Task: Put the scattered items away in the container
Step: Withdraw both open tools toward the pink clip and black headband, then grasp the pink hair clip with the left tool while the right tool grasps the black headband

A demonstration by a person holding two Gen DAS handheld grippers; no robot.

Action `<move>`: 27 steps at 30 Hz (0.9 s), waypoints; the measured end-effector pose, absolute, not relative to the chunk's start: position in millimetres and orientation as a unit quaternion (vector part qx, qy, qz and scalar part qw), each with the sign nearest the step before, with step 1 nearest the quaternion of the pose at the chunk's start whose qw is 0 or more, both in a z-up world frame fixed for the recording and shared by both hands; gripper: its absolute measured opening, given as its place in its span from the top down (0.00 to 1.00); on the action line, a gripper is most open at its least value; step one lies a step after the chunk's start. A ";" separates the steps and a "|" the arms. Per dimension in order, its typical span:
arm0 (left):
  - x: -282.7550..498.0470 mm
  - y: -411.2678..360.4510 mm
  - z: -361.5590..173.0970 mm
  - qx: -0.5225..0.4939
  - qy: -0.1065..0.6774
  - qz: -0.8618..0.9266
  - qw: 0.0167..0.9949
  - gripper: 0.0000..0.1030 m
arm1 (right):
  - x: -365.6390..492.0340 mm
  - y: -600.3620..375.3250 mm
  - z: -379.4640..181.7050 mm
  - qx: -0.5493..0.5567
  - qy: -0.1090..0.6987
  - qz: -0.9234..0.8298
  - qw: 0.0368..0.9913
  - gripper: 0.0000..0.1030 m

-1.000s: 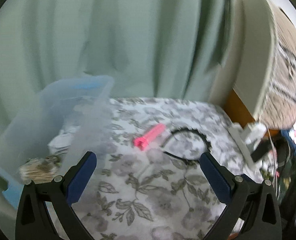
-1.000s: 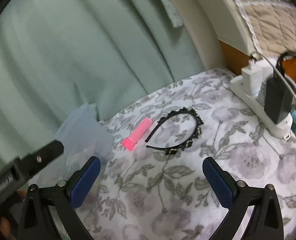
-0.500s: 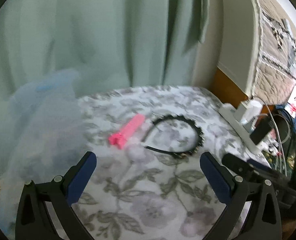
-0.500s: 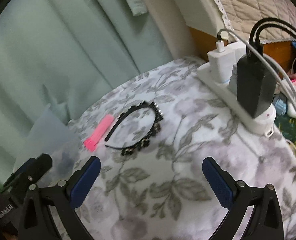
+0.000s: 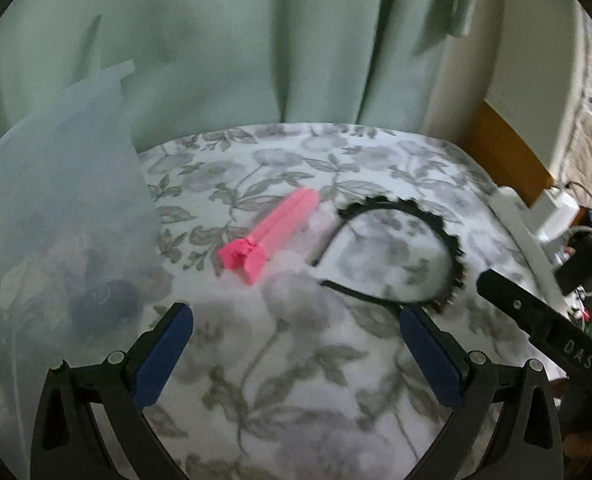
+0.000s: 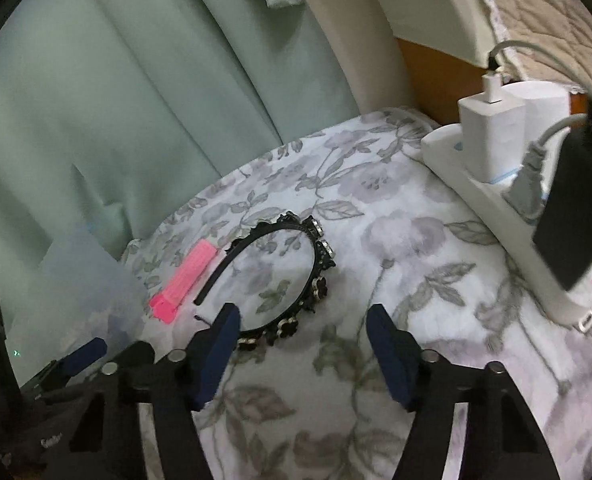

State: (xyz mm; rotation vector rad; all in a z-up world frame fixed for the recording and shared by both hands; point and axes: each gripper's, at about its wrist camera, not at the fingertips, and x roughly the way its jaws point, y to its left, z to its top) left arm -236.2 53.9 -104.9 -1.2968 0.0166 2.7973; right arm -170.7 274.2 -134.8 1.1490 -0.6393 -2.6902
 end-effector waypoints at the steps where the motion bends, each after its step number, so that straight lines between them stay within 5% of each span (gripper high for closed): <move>1: -241.1 53.6 -107.2 -0.419 0.010 0.908 0.026 0.00 | -174.5 273.8 -137.0 0.385 -0.211 -0.895 0.073 0.46; 4: -254.6 51.6 -112.2 -0.418 0.017 0.908 0.013 0.00 | -186.9 272.3 -144.5 0.394 -0.210 -0.892 0.073 0.56; 9: -282.3 35.3 -124.1 -0.431 -0.038 0.902 0.001 0.00 | -202.4 266.3 -155.5 0.403 -0.207 -0.889 0.072 0.57; 16: -305.3 41.0 -138.6 -0.427 -0.009 0.904 -0.001 0.03 | -218.7 257.7 -158.0 0.403 -0.176 -0.896 0.055 0.58; 22: -320.2 40.5 -146.1 -0.424 -0.013 0.905 0.017 0.21 | -229.1 248.8 -158.7 0.405 -0.145 -0.902 0.037 0.60; 24: -326.7 40.9 -150.0 -0.432 -0.008 0.902 0.011 0.35 | -231.2 248.7 -159.1 0.405 -0.146 -0.902 0.036 0.60; 27: -331.3 40.2 -152.2 -0.433 -0.011 0.901 0.010 0.39 | -233.0 247.0 -158.9 0.406 -0.141 -0.903 0.030 0.61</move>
